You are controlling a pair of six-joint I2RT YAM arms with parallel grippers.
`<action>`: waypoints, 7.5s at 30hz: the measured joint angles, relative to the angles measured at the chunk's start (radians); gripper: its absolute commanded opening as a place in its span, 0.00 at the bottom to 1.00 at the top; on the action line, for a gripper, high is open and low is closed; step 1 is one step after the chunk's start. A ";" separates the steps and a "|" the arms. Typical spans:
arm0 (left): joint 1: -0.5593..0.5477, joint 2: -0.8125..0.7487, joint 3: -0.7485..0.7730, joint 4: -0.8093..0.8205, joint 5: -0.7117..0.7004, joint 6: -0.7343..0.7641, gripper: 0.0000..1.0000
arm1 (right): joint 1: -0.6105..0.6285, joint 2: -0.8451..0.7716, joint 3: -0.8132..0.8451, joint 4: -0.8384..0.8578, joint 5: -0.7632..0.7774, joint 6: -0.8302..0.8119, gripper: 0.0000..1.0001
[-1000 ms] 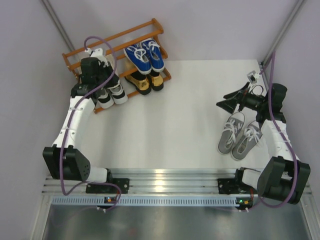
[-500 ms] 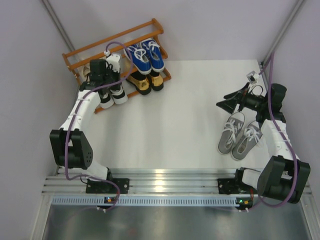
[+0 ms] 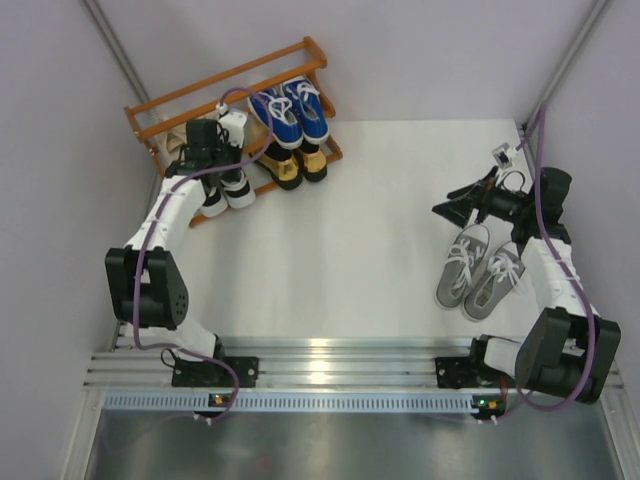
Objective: Place and organize the shoes onto the shoe shelf
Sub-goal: Place the shoe at the shoe shelf, then pick up the shoe at the center of the board, then place the shoe at the shoe shelf.
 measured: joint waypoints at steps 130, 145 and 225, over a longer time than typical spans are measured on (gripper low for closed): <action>-1.081 0.014 -0.658 1.139 -0.452 -1.101 0.74 | 0.270 0.147 0.038 -0.129 0.186 0.115 0.00; -1.091 0.034 -0.683 1.266 -0.541 -0.984 0.73 | 0.270 0.120 0.018 0.002 0.173 0.154 0.00; -0.532 -0.634 -0.700 0.808 -0.405 -1.049 0.00 | 0.041 -0.056 0.021 -0.137 0.067 -0.063 1.00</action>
